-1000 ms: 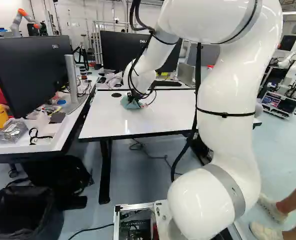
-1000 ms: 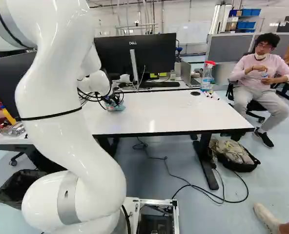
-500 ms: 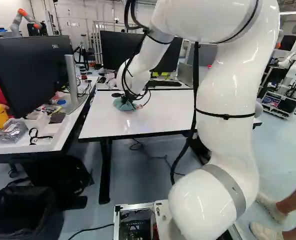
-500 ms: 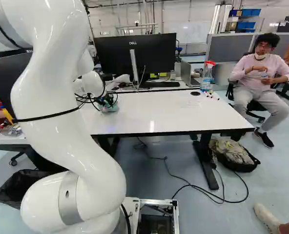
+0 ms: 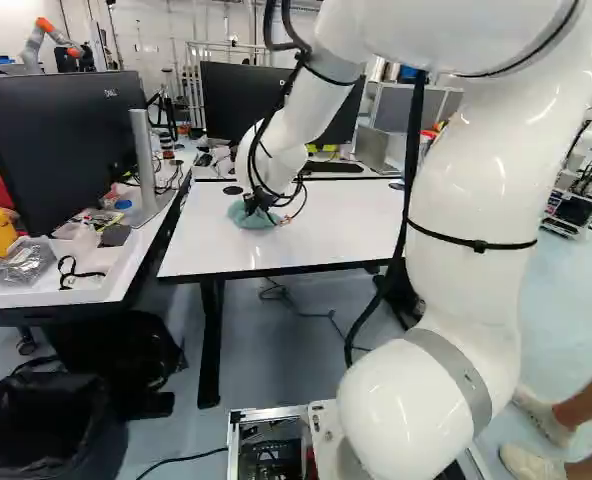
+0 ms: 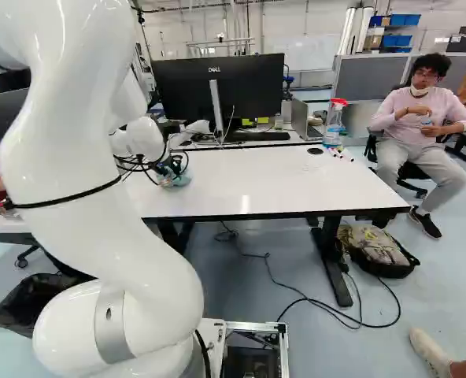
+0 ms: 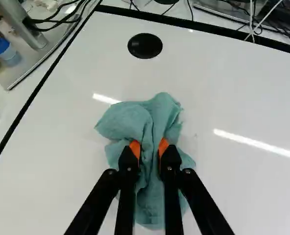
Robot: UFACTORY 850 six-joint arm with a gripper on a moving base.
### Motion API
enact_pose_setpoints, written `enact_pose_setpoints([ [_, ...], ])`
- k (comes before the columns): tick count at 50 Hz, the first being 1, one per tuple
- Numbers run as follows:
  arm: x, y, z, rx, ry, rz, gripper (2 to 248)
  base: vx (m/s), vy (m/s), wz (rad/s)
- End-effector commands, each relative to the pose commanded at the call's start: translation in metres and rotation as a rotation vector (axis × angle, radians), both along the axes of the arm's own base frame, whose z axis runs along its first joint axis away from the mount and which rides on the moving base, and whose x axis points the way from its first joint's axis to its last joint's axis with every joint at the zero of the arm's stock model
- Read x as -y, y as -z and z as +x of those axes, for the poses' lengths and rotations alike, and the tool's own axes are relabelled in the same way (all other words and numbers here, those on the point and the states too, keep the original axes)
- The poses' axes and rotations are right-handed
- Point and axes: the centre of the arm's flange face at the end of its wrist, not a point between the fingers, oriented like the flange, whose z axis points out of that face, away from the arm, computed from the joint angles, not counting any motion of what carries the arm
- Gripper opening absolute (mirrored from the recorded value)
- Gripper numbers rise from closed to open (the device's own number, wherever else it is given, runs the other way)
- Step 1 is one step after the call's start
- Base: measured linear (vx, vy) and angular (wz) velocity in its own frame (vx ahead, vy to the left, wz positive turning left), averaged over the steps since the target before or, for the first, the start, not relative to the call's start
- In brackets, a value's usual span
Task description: Clean the table with the green towel
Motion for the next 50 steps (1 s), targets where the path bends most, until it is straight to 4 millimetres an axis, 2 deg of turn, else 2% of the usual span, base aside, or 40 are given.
enact_pose_setpoints([
  [29, 0.048, 0.0, -0.002, -0.005, 0.092, -0.002, 59, 0.0, 0.0, 0.0],
  [42, 0.065, 0.0, 0.013, -0.002, 0.131, 0.0, 59, 0.0, 0.0, 0.0],
  [50, 0.067, 0.0, 0.028, 0.003, 0.142, 0.001, 59, 0.0, 0.0, 0.0],
])
